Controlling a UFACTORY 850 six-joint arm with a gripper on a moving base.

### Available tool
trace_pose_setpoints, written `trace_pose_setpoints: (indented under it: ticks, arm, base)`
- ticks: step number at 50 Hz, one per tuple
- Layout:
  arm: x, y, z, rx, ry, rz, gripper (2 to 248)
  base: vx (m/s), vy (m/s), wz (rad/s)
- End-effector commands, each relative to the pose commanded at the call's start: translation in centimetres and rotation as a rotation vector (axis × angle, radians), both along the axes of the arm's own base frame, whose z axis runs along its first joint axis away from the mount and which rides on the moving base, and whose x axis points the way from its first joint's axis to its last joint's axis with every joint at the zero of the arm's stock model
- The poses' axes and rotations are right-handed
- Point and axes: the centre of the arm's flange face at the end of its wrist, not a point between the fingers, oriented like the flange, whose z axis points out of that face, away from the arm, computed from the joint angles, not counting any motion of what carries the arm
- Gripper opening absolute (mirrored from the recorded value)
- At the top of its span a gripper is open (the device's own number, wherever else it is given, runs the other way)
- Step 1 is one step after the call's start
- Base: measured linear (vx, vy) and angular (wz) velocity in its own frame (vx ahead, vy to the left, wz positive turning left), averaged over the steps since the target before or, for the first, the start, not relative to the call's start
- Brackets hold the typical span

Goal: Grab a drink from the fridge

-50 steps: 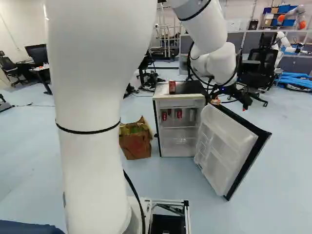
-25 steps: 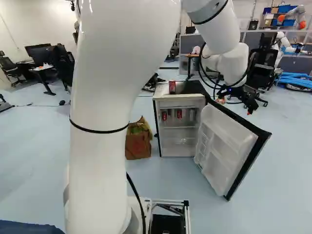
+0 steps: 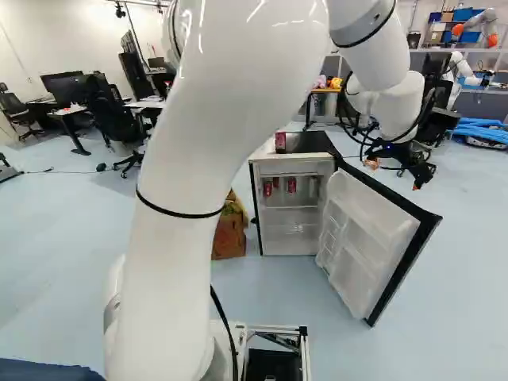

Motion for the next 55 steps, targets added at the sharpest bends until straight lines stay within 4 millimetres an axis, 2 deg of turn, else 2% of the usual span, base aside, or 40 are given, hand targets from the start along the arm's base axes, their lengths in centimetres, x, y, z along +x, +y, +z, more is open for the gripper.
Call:
trace_pose_setpoints:
  ticks: [20,55]
  arm:
    - [2.4,-3.0,-0.4,-0.018,-0.015,0.001,247]
    - [6.3,-6.9,-1.9,0.029,0.013,0.019,247]
  base:
    - [0.0,0.0,0.0]
    - [0.0,0.0,0.0]
